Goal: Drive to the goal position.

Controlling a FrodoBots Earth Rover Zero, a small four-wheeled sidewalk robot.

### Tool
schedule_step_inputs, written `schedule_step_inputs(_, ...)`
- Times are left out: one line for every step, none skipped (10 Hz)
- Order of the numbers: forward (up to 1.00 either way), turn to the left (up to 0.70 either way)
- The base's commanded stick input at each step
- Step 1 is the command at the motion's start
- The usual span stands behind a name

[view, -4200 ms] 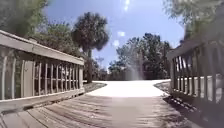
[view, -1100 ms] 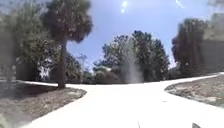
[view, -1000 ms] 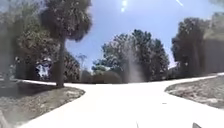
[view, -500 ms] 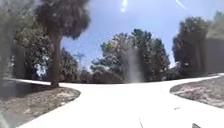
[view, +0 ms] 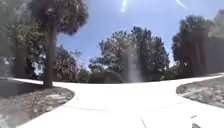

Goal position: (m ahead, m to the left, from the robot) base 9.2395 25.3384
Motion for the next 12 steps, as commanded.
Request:
schedule_step_inputs(0.7,0.0)
schedule_step_inputs(0.7,0.0)
schedule_step_inputs(0.7,0.0)
schedule_step_inputs(0.7,0.0)
schedule_step_inputs(0.7,0.0)
schedule_step_inputs(0.7,0.0)
schedule_step_inputs(0.7,0.0)
schedule_step_inputs(0.7,0.0)
schedule_step_inputs(0.7,0.0)
schedule_step_inputs(0.7,0.0)
schedule_step_inputs(0.7,0.0)
schedule_step_inputs(0.7,0.0)
